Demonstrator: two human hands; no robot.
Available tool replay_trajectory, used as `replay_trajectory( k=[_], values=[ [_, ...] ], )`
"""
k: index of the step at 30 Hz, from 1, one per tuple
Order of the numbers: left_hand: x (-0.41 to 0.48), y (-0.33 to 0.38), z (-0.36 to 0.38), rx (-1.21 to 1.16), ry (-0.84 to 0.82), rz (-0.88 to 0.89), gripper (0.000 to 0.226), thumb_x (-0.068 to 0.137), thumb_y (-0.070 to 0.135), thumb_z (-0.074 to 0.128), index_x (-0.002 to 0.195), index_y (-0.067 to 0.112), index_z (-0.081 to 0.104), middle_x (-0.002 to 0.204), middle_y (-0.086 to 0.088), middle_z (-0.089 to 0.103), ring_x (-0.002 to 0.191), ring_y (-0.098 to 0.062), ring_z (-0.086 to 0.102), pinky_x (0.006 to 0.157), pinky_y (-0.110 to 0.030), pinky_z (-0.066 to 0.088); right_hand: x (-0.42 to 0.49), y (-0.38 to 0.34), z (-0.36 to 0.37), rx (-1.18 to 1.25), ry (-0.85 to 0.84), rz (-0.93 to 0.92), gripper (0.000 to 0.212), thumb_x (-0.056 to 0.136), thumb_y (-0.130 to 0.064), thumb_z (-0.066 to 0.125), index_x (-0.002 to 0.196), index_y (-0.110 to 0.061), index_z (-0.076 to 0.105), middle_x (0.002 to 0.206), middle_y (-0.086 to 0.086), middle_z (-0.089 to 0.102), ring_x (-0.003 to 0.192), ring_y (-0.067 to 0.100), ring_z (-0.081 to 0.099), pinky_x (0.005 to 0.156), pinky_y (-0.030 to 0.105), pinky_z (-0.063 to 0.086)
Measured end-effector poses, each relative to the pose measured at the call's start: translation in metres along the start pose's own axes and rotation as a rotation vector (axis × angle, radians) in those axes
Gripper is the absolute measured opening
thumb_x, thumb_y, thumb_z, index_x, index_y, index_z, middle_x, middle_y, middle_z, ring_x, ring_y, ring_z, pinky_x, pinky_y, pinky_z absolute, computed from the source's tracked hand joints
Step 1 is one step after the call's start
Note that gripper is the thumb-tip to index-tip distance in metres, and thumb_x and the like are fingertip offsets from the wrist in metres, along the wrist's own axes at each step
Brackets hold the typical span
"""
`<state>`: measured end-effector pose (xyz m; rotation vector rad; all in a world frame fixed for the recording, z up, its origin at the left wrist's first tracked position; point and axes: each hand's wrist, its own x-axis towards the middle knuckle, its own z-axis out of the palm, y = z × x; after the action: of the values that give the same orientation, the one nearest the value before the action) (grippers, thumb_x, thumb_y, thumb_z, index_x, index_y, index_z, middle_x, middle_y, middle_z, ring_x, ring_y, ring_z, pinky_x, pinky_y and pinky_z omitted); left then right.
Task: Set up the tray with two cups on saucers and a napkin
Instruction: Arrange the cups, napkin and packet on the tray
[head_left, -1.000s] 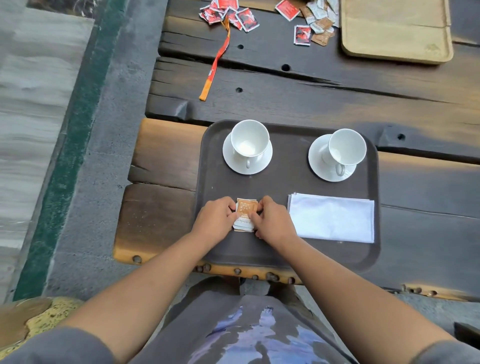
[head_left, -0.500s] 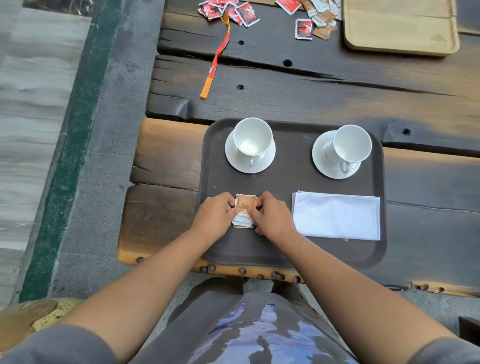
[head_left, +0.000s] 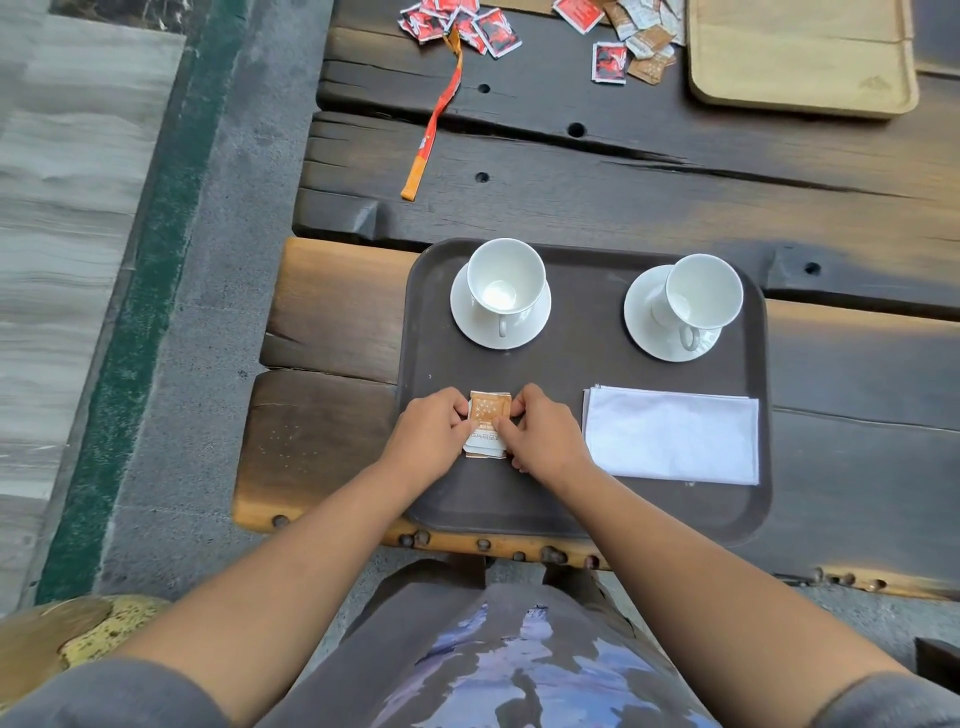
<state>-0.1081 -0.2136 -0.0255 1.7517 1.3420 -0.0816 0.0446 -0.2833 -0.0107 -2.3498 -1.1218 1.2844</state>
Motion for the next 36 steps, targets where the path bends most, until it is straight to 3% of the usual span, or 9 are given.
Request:
replay_trajectory(
  k=[6,10,14,19,24,30,36],
  values=[
    [-0.003,-0.001,0.001,-0.056,0.033,-0.041,0.012,0.089,0.023,0.073,0.097,0.019,0.063,0.066,0.004,0.069,0.068,-0.013,0.069,0.076,-0.041,0.059,-0.006,0.002,-0.002,0.039,0.009,-0.005,0.021,0.092,-0.038,0.06,0.095,-0.02,0.05,0.076,0.003,0.071,0.069,0.027,0.07,0.072,0.046,0.059],
    [-0.009,0.0,0.0,-0.072,0.057,-0.066,0.02,0.09,0.028,0.073,0.103,0.018,0.062,0.067,0.003,0.068,0.063,-0.008,0.07,0.074,-0.04,0.06,-0.011,0.005,-0.004,-0.075,0.036,-0.03,0.024,0.092,-0.04,0.059,0.1,-0.02,0.05,0.083,0.001,0.069,0.079,0.027,0.066,0.073,0.042,0.056],
    [-0.014,0.003,-0.002,-0.009,0.054,-0.031,0.023,0.089,0.024,0.072,0.109,0.018,0.062,0.076,0.005,0.069,0.077,-0.014,0.068,0.08,-0.04,0.057,-0.015,0.009,-0.012,-0.171,0.036,-0.062,0.031,0.092,-0.047,0.058,0.105,-0.02,0.049,0.089,0.001,0.069,0.081,0.027,0.065,0.071,0.038,0.055],
    [-0.022,0.015,-0.005,0.111,0.094,0.035,0.027,0.089,0.023,0.069,0.114,0.016,0.061,0.106,0.001,0.061,0.098,-0.018,0.059,0.089,-0.036,0.05,-0.019,0.017,-0.024,-0.188,0.01,-0.089,0.028,0.091,-0.042,0.059,0.106,-0.02,0.049,0.09,-0.002,0.069,0.086,0.026,0.065,0.076,0.039,0.055],
    [-0.03,0.034,-0.004,0.118,0.111,0.061,0.022,0.092,0.021,0.062,0.114,0.015,0.06,0.11,-0.003,0.057,0.094,-0.023,0.059,0.087,-0.038,0.05,-0.025,0.029,-0.039,-0.179,-0.005,-0.164,0.027,0.091,-0.038,0.061,0.107,-0.019,0.05,0.08,-0.009,0.063,0.081,0.02,0.063,0.074,0.036,0.053],
    [-0.031,0.069,0.008,0.199,0.057,0.151,0.027,0.094,0.024,0.061,0.118,0.014,0.058,0.114,-0.003,0.057,0.109,-0.024,0.056,0.093,-0.038,0.046,-0.031,0.05,-0.066,-0.171,0.026,-0.195,0.029,0.091,-0.037,0.061,0.11,-0.017,0.052,0.09,-0.003,0.066,0.086,0.022,0.065,0.078,0.038,0.054],
    [-0.028,0.098,0.025,0.313,-0.024,0.179,0.041,0.095,0.031,0.059,0.132,0.015,0.051,0.121,-0.002,0.054,0.118,-0.023,0.052,0.098,-0.037,0.045,-0.037,0.078,-0.09,-0.225,0.045,-0.174,0.045,0.093,-0.042,0.057,0.131,-0.017,0.05,0.123,0.001,0.063,0.11,0.024,0.062,0.088,0.037,0.051]
  ],
)
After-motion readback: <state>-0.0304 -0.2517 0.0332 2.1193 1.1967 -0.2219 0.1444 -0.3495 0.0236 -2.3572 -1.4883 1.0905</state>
